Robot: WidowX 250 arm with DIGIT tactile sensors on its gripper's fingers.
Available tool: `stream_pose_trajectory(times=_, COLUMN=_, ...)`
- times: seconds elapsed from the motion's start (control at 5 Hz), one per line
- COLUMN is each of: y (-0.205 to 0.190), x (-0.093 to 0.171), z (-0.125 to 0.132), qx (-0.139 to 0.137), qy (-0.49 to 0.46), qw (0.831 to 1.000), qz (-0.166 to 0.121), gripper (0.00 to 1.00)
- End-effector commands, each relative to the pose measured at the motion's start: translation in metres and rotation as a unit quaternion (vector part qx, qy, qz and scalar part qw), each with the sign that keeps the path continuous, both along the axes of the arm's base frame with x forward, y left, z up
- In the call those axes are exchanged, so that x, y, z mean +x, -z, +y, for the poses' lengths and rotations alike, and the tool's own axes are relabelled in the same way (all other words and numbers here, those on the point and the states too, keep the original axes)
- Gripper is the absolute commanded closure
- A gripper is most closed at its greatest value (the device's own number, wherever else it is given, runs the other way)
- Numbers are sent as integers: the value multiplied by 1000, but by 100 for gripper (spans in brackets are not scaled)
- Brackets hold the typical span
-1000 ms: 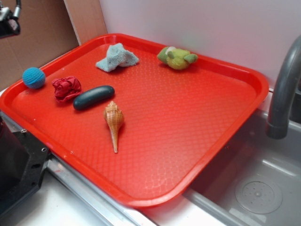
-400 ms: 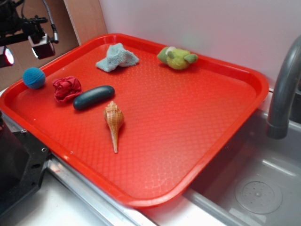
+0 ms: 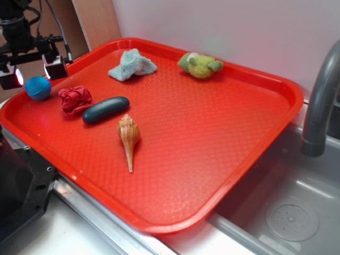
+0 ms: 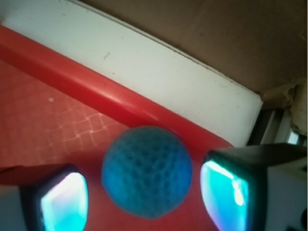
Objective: Grab the blue ball.
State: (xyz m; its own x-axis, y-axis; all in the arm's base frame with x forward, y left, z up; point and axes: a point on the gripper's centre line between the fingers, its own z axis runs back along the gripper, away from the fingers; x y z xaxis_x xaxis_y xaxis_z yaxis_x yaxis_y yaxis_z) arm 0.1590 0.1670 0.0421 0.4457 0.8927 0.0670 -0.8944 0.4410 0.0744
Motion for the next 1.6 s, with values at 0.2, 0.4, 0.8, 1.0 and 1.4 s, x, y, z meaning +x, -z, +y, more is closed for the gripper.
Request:
stream_pose_trajectory(times=0.2, y=20, x=8, z=1, qx=-15, qy=15, qw=999, qz=29, gripper=60)
stream_pose_trajectory(times=0.4, y=10, x=9, z=-3, qx=-5, qy=16, qw=1000, qz=23, gripper=100)
stream_pose_trajectory(times=0.8, y=-70, x=2, z=-40, qx=27, qy=164, qw=986, qz=-31, gripper=100)
stream_pose_trajectory(times=1.0, y=-120, x=0, z=-71, qx=-12, qy=285, qw=955, qz=-86, gripper=100)
stream_pose_trajectory(times=1.4, y=-206, x=13, z=-122, qx=-34, qy=454, qw=885, qz=-99, gripper=100)
